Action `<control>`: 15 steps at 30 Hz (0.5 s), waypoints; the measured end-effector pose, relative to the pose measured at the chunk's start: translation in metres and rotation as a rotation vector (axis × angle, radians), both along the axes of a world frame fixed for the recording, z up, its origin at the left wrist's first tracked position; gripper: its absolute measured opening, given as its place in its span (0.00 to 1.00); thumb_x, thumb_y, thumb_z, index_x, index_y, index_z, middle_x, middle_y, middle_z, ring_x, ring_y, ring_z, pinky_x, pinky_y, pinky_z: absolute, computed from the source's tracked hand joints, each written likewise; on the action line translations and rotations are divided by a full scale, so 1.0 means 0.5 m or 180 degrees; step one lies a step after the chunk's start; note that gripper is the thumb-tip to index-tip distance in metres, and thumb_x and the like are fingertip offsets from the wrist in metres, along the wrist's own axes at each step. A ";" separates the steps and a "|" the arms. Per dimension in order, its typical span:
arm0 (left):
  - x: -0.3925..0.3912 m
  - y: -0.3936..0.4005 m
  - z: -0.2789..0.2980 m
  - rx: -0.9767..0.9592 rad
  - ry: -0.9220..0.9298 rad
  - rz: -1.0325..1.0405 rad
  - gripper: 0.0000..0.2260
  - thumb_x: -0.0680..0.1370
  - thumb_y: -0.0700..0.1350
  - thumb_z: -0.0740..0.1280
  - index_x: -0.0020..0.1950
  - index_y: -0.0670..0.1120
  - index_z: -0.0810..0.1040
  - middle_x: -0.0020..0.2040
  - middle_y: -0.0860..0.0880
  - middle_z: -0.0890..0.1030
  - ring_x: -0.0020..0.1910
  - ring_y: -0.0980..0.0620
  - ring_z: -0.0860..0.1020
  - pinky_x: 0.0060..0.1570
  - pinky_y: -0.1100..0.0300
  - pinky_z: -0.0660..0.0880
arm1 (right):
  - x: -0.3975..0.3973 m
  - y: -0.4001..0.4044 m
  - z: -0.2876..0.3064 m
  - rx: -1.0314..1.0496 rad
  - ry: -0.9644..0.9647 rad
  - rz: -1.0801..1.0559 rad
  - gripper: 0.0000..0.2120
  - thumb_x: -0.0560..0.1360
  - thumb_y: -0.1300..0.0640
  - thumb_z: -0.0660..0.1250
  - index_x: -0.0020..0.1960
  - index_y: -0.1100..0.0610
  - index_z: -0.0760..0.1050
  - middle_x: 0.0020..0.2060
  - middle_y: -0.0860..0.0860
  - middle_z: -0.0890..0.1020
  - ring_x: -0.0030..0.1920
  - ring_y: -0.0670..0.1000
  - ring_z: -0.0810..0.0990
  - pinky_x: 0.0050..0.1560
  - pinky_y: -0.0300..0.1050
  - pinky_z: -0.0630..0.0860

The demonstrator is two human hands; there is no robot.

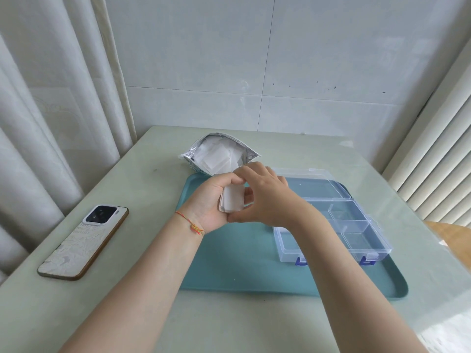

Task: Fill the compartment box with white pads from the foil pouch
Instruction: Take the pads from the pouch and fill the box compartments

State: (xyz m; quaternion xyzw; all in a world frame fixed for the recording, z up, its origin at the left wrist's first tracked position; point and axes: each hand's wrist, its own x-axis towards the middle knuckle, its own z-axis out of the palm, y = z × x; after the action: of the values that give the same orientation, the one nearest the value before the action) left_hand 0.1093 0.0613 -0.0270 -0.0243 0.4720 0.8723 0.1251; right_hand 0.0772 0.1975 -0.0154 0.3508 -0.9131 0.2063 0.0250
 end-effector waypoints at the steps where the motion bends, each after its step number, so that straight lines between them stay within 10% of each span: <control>1: -0.001 0.000 -0.001 -0.0034 -0.0063 0.0057 0.09 0.79 0.39 0.58 0.48 0.44 0.78 0.36 0.47 0.78 0.33 0.52 0.79 0.32 0.62 0.75 | -0.001 0.001 0.000 0.0000 0.0019 -0.0027 0.31 0.63 0.41 0.76 0.61 0.46 0.68 0.59 0.43 0.67 0.60 0.48 0.66 0.61 0.47 0.62; 15: 0.003 -0.001 -0.002 -0.0584 0.0028 -0.0239 0.05 0.80 0.41 0.63 0.50 0.48 0.78 0.39 0.51 0.80 0.38 0.56 0.79 0.37 0.62 0.75 | -0.001 0.003 0.002 -0.0129 0.0030 -0.0036 0.32 0.65 0.41 0.76 0.64 0.46 0.67 0.60 0.44 0.68 0.60 0.49 0.67 0.62 0.47 0.62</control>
State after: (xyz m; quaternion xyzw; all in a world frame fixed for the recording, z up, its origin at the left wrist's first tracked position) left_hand 0.1109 0.0607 -0.0280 -0.0141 0.5510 0.8202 0.1530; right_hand 0.0766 0.1991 -0.0144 0.3460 -0.9106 0.2229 0.0376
